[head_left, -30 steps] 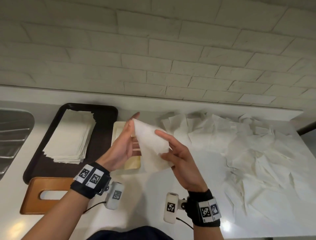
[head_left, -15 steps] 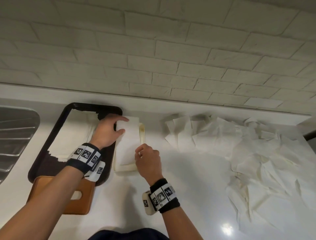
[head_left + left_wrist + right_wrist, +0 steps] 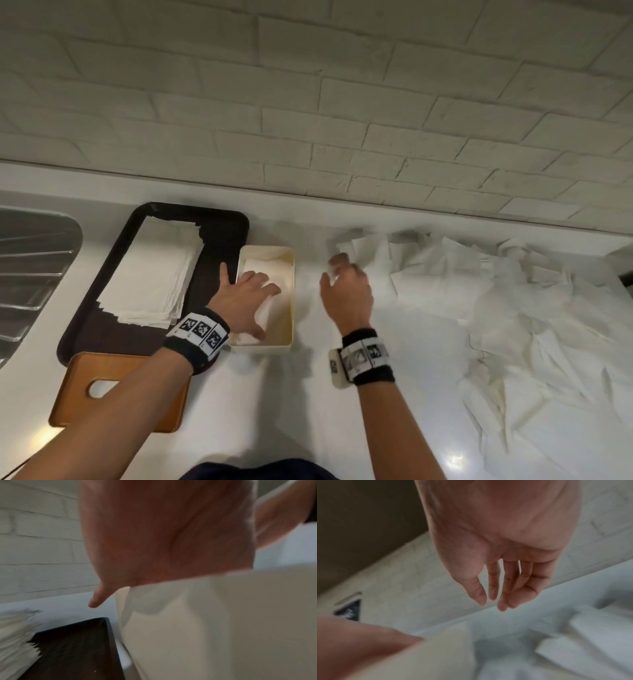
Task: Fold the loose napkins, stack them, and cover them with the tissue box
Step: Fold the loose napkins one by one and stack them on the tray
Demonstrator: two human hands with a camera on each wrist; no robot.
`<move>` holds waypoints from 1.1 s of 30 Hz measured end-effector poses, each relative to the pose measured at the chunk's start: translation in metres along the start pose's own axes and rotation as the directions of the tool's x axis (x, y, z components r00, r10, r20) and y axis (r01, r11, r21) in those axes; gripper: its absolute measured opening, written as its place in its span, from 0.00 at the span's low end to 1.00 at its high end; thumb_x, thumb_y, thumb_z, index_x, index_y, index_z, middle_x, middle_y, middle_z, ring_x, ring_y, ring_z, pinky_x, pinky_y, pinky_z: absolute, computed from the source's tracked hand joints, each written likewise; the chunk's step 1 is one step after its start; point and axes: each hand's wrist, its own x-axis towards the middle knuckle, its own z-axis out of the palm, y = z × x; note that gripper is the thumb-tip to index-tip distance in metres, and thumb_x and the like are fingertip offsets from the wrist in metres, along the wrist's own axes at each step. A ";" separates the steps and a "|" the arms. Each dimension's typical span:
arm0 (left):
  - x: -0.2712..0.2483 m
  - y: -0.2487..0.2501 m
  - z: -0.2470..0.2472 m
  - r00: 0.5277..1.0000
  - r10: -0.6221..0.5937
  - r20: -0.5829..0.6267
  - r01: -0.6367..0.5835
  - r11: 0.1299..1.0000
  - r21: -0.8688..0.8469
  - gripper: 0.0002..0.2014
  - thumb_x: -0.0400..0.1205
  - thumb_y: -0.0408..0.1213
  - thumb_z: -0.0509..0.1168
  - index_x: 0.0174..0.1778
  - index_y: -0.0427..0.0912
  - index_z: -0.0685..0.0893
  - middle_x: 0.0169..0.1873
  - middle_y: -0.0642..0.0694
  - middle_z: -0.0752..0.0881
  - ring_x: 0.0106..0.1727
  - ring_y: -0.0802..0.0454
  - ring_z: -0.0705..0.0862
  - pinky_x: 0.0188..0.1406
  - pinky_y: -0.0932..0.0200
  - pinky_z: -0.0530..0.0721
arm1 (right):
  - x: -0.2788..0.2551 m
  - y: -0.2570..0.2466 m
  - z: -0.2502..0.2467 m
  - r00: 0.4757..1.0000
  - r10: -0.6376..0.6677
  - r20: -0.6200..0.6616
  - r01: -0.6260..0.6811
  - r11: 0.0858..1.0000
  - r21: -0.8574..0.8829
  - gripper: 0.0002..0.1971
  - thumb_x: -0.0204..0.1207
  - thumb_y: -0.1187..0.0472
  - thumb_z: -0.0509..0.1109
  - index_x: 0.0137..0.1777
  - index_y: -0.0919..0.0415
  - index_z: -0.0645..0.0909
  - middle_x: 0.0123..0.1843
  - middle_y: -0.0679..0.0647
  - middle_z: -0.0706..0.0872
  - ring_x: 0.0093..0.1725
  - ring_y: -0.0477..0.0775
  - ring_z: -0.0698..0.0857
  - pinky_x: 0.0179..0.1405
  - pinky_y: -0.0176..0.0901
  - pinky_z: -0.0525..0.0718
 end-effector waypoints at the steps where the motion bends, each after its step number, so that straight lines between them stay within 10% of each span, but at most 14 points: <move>1: -0.001 0.000 -0.002 0.999 -0.008 -0.032 0.007 0.999 -0.031 0.47 0.75 0.64 0.79 0.89 0.63 0.65 0.87 0.52 0.64 0.91 0.46 0.59 0.82 0.09 0.43 | 0.015 0.017 0.001 1.000 -0.004 -0.016 0.003 0.999 -0.041 0.20 0.85 0.53 0.72 0.75 0.47 0.78 0.69 0.58 0.85 0.65 0.64 0.85 0.59 0.56 0.89; 6: -0.012 0.009 -0.012 0.897 -0.048 -0.439 -0.101 0.946 -0.309 0.22 0.84 0.51 0.75 0.74 0.58 0.82 0.73 0.54 0.82 0.80 0.47 0.78 0.83 0.41 0.73 | 0.059 0.085 0.022 0.971 0.079 0.224 -0.017 0.964 -0.265 0.35 0.83 0.41 0.72 0.89 0.33 0.65 0.94 0.59 0.61 0.91 0.72 0.62 0.84 0.72 0.75; 9: -0.024 0.032 -0.022 0.803 -0.052 -0.593 -0.250 0.875 -0.415 0.16 0.85 0.43 0.75 0.69 0.51 0.86 0.65 0.53 0.87 0.70 0.50 0.82 0.67 0.53 0.83 | 0.042 0.099 0.034 0.953 -0.007 0.303 0.092 0.959 -0.269 0.27 0.87 0.45 0.70 0.86 0.38 0.72 0.92 0.54 0.67 0.90 0.66 0.66 0.80 0.69 0.78; 14: -0.037 0.077 -0.020 0.800 0.035 -0.598 -0.352 0.835 -0.422 0.13 0.88 0.42 0.72 0.68 0.51 0.86 0.63 0.56 0.87 0.68 0.55 0.80 0.65 0.61 0.81 | -0.029 0.111 0.032 0.962 -0.163 0.221 0.187 0.978 -0.093 0.20 0.81 0.48 0.76 0.72 0.39 0.81 0.79 0.43 0.80 0.77 0.54 0.79 0.71 0.59 0.85; 23: -0.002 0.145 0.001 0.908 0.280 -0.310 -0.296 0.955 -0.003 0.26 0.81 0.28 0.71 0.75 0.42 0.73 0.68 0.43 0.80 0.69 0.39 0.81 0.62 0.44 0.83 | -0.092 0.127 -0.013 0.995 0.030 0.099 -0.066 0.921 0.385 0.15 0.76 0.66 0.81 0.57 0.47 0.88 0.50 0.38 0.94 0.50 0.44 0.92 0.53 0.45 0.90; 28: 0.008 0.156 -0.016 0.878 0.184 -0.441 -0.316 0.916 -0.246 0.12 0.84 0.32 0.68 0.58 0.50 0.75 0.49 0.50 0.83 0.50 0.43 0.85 0.46 0.45 0.85 | -0.102 0.127 -0.054 0.990 0.028 0.140 -0.102 0.824 0.558 0.22 0.72 0.60 0.90 0.62 0.45 0.86 0.58 0.40 0.93 0.56 0.44 0.92 0.54 0.36 0.89; 33: 0.006 0.132 -0.039 0.862 -0.004 -0.506 -0.339 0.738 -0.583 0.14 0.81 0.28 0.73 0.45 0.55 0.80 0.38 0.57 0.87 0.42 0.49 0.86 0.44 0.44 0.88 | -0.099 0.147 -0.052 0.982 0.179 0.055 -0.176 0.785 0.594 0.15 0.77 0.64 0.87 0.52 0.43 0.88 0.62 0.47 0.91 0.59 0.48 0.93 0.58 0.46 0.94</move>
